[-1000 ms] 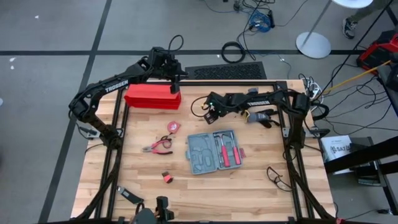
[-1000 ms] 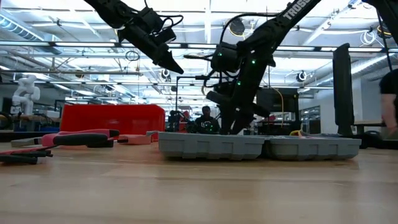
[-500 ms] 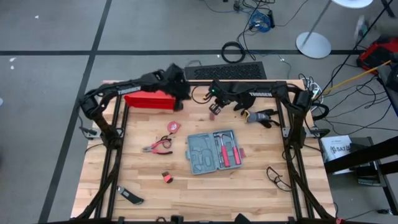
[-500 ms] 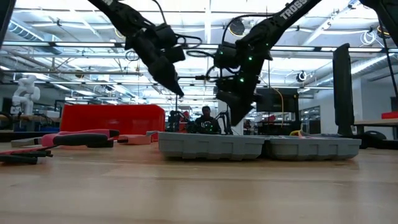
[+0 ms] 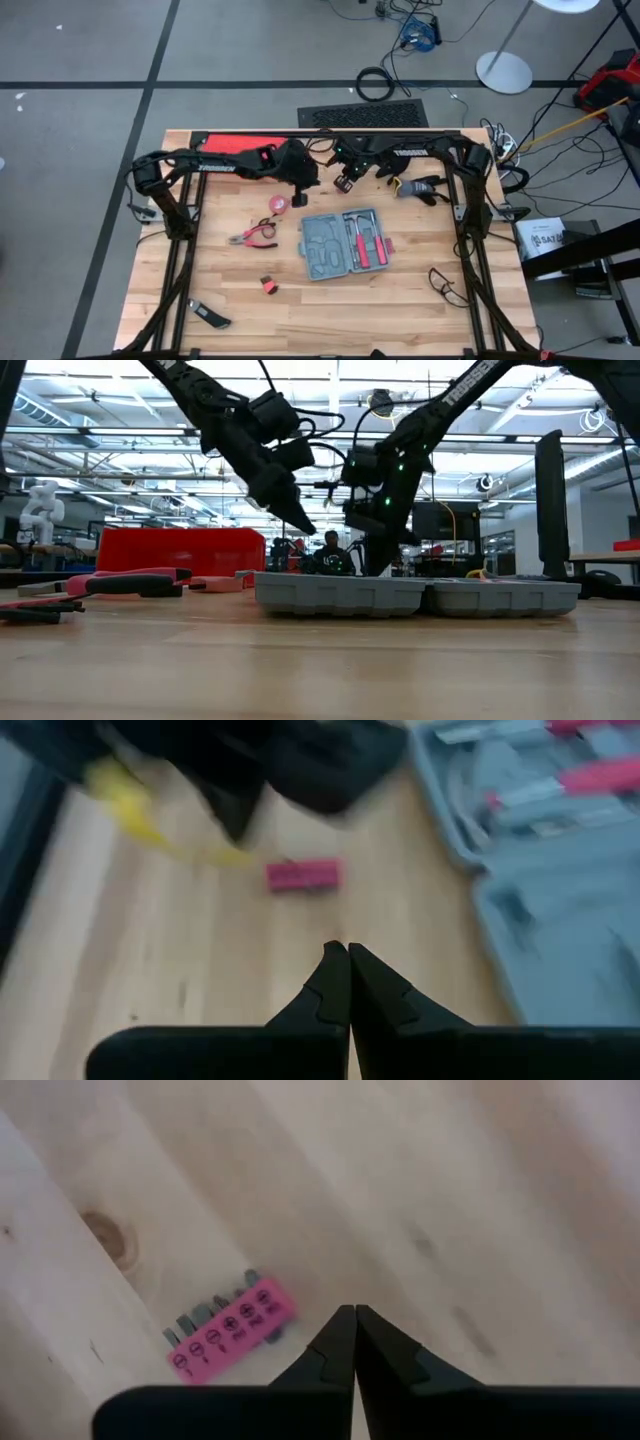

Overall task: Prefit tool cases
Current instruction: Put the top orange screwdriver bit set into the gray pre-fit tool case

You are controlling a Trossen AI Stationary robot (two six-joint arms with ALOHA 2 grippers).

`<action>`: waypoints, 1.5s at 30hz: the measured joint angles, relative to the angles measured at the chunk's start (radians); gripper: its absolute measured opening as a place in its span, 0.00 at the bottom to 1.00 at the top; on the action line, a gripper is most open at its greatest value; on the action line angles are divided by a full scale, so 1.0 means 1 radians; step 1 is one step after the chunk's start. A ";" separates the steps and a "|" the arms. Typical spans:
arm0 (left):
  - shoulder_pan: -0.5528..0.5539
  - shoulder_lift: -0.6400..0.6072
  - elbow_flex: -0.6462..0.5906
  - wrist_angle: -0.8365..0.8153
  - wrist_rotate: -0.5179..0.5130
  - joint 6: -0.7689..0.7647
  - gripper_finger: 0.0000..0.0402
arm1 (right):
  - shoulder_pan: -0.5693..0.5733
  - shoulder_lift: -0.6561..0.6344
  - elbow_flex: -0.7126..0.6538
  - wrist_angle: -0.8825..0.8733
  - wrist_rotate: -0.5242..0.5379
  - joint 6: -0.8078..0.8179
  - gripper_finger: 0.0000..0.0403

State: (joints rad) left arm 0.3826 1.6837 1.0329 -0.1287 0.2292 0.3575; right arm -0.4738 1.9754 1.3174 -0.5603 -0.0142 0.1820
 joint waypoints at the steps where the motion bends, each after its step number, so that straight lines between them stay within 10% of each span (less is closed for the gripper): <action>1: -0.001 0.002 -0.010 0.026 -0.021 -0.024 0.00 | 0.003 0.014 0.000 0.006 -0.016 0.012 0.00; 25: 0.074 0.103 -0.028 -0.006 -0.039 0.050 0.00 | 0.135 0.004 -0.003 -0.077 -0.136 0.173 0.00; 45: 0.027 0.164 -0.008 0.067 0.243 0.337 0.00 | 0.232 -0.513 -0.097 -0.489 0.278 0.377 0.00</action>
State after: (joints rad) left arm 0.4092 1.8475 1.0252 -0.0618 0.4721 0.6950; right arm -0.2416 1.4621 1.2202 -1.0495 0.2638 0.5590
